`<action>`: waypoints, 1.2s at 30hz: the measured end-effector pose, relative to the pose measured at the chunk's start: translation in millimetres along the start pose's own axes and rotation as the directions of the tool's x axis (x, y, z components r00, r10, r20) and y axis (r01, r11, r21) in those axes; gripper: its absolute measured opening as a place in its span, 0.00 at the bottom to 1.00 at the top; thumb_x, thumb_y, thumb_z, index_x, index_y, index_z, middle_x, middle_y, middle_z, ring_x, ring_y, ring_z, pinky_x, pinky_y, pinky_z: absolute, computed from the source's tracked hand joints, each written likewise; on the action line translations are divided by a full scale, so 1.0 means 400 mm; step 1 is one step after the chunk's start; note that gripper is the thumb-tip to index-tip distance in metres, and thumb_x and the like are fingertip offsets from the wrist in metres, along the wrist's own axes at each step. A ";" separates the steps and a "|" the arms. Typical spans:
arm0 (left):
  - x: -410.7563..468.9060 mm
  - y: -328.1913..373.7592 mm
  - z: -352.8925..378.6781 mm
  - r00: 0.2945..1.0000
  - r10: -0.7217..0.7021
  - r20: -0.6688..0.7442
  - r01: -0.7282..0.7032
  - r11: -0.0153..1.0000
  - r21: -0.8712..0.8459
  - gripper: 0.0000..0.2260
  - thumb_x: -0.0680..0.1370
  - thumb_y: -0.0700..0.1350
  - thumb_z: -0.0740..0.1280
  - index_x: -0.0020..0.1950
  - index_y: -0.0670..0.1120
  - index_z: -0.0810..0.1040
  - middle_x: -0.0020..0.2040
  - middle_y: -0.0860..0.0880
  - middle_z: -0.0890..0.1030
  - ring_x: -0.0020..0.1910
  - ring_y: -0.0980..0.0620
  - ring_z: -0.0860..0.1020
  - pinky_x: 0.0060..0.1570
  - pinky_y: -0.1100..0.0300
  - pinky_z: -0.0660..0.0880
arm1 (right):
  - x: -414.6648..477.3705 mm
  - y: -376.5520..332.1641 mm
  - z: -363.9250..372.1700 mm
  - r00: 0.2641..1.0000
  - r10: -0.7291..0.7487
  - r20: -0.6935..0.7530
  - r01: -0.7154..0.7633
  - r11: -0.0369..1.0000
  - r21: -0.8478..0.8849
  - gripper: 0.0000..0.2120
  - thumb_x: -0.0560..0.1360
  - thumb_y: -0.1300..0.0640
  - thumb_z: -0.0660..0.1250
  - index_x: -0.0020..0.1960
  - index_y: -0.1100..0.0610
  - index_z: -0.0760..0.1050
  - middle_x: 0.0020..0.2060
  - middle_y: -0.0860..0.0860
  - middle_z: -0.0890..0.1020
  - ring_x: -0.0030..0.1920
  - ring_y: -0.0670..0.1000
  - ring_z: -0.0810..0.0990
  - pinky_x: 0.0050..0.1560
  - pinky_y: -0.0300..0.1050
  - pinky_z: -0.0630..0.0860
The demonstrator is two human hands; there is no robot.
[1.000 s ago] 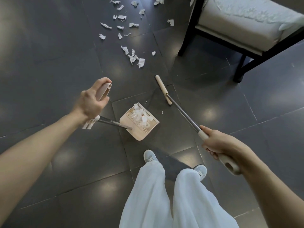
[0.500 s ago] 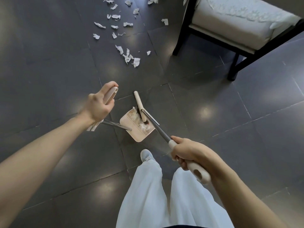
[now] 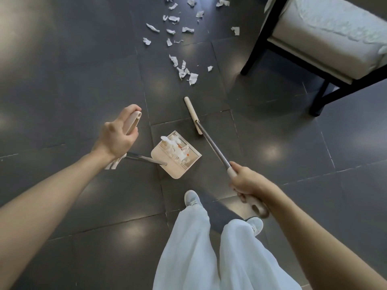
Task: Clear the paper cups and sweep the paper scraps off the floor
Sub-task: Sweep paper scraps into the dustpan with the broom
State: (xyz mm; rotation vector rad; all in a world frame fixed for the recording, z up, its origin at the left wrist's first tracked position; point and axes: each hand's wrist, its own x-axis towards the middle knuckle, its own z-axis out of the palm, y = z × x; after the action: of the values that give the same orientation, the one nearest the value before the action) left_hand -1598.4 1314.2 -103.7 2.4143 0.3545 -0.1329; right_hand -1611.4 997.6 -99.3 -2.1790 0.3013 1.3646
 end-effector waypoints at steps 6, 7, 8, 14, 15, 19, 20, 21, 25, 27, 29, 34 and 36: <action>0.019 -0.003 0.006 0.998 -0.018 -0.056 0.017 1.000 -0.020 0.17 0.77 0.40 0.63 0.61 0.59 0.69 0.39 0.46 0.77 0.33 0.44 0.73 0.37 0.56 0.71 | -0.020 -0.049 0.042 0.991 -0.019 0.129 0.005 0.994 0.113 0.20 0.74 0.63 0.54 0.64 0.52 0.70 0.21 0.47 0.73 0.20 0.48 0.69 0.26 0.39 0.70; 0.025 -0.005 0.004 0.997 -0.028 -0.075 0.026 0.999 -0.026 0.17 0.77 0.40 0.64 0.62 0.57 0.70 0.39 0.45 0.77 0.33 0.44 0.73 0.37 0.56 0.71 | -0.029 -0.058 0.034 0.991 -0.023 0.129 0.007 0.992 0.126 0.20 0.75 0.63 0.54 0.64 0.51 0.70 0.20 0.47 0.72 0.21 0.48 0.68 0.25 0.39 0.70; 0.032 -0.007 0.000 0.996 -0.034 -0.086 0.032 0.999 -0.032 0.17 0.77 0.39 0.64 0.62 0.57 0.70 0.39 0.45 0.76 0.34 0.43 0.72 0.38 0.56 0.71 | -0.036 -0.067 0.023 0.991 -0.031 0.127 0.015 0.992 0.126 0.22 0.75 0.63 0.54 0.66 0.49 0.70 0.22 0.48 0.73 0.21 0.48 0.68 0.25 0.39 0.69; 0.122 0.012 -0.037 0.990 -0.050 -0.135 0.043 0.998 -0.054 0.17 0.77 0.38 0.63 0.63 0.54 0.71 0.35 0.49 0.73 0.32 0.43 0.71 0.37 0.54 0.71 | -0.045 -0.159 -0.093 0.992 -0.109 0.063 0.103 0.990 0.097 0.32 0.74 0.66 0.56 0.74 0.46 0.62 0.28 0.53 0.73 0.23 0.49 0.69 0.24 0.40 0.71; 0.146 0.017 -0.044 0.987 -0.049 -0.153 0.040 0.997 -0.065 0.17 0.77 0.38 0.63 0.63 0.54 0.71 0.35 0.49 0.73 0.31 0.43 0.70 0.37 0.54 0.72 | -0.035 -0.180 -0.123 0.991 -0.122 0.046 0.117 0.989 0.094 0.32 0.74 0.67 0.57 0.75 0.46 0.61 0.29 0.53 0.74 0.23 0.49 0.70 0.24 0.40 0.71; 0.269 0.030 -0.065 0.977 -0.034 -0.213 0.019 0.997 -0.072 0.18 0.76 0.37 0.64 0.63 0.53 0.70 0.42 0.46 0.76 0.37 0.42 0.72 0.40 0.58 0.69 | 0.036 -0.256 -0.254 0.988 -0.152 -0.027 0.153 0.984 0.090 0.32 0.73 0.67 0.58 0.74 0.46 0.63 0.30 0.53 0.75 0.24 0.49 0.71 0.24 0.40 0.71; 0.306 0.036 -0.068 0.975 -0.036 -0.217 0.020 0.997 -0.075 0.18 0.76 0.37 0.64 0.63 0.53 0.70 0.42 0.47 0.76 0.38 0.43 0.72 0.41 0.58 0.69 | 0.062 -0.273 -0.286 0.988 -0.152 -0.039 0.155 0.983 0.099 0.33 0.73 0.67 0.59 0.74 0.46 0.63 0.29 0.53 0.75 0.24 0.49 0.70 0.24 0.40 0.70; 0.345 0.044 -0.071 0.975 -0.040 -0.219 0.023 0.997 -0.080 0.19 0.76 0.37 0.64 0.64 0.52 0.71 0.42 0.48 0.76 0.38 0.44 0.72 0.41 0.59 0.68 | 0.089 -0.291 -0.319 0.987 -0.152 -0.052 0.157 0.982 0.109 0.34 0.72 0.68 0.59 0.74 0.45 0.62 0.29 0.53 0.74 0.24 0.49 0.70 0.24 0.40 0.70; 0.521 0.069 -0.088 0.973 -0.043 -0.227 0.023 0.996 -0.088 0.19 0.76 0.36 0.64 0.64 0.52 0.71 0.41 0.48 0.75 0.36 0.42 0.73 0.40 0.56 0.72 | 0.223 -0.387 -0.454 0.979 -0.161 -0.128 0.179 0.974 0.139 0.33 0.72 0.68 0.57 0.73 0.46 0.63 0.30 0.54 0.74 0.23 0.49 0.70 0.24 0.40 0.70; 0.617 0.083 -0.110 0.977 -0.046 -0.208 0.029 0.996 -0.086 0.19 0.76 0.37 0.64 0.64 0.54 0.70 0.42 0.47 0.76 0.34 0.40 0.75 0.40 0.50 0.77 | 0.293 -0.442 -0.516 0.975 -0.149 -0.166 0.173 0.975 0.139 0.30 0.71 0.68 0.57 0.70 0.49 0.67 0.31 0.55 0.75 0.24 0.50 0.70 0.25 0.41 0.71; 0.710 0.094 -0.131 0.986 -0.048 -0.160 0.042 0.998 -0.045 0.19 0.77 0.38 0.64 0.65 0.54 0.70 0.43 0.47 0.77 0.35 0.39 0.77 0.42 0.48 0.78 | 0.366 -0.493 -0.571 0.971 -0.125 -0.204 0.154 0.979 0.131 0.27 0.70 0.68 0.57 0.68 0.53 0.67 0.31 0.56 0.76 0.25 0.51 0.72 0.28 0.44 0.72; 0.887 0.104 -0.147 0.991 -0.101 -0.086 0.102 0.995 0.003 0.18 0.78 0.42 0.65 0.64 0.58 0.68 0.49 0.49 0.77 0.45 0.43 0.76 0.47 0.56 0.70 | 0.520 -0.578 -0.667 0.974 0.001 -0.227 0.015 0.997 0.069 0.24 0.70 0.65 0.56 0.66 0.58 0.66 0.29 0.56 0.78 0.27 0.53 0.76 0.27 0.41 0.71; 0.948 0.109 -0.149 0.991 -0.099 -0.091 0.100 0.995 0.005 0.19 0.78 0.42 0.65 0.65 0.59 0.68 0.49 0.51 0.77 0.46 0.44 0.75 0.47 0.57 0.69 | 0.566 -0.596 -0.682 0.980 0.062 -0.188 -0.033 0.988 0.151 0.14 0.72 0.66 0.55 0.56 0.61 0.68 0.27 0.57 0.75 0.23 0.51 0.73 0.21 0.36 0.67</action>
State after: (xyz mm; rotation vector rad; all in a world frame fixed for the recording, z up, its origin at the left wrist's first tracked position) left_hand -1222.5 1403.7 -102.8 2.4175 0.5167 -0.0694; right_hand -1190.4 1064.6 -128.9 -2.1935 0.5138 1.1196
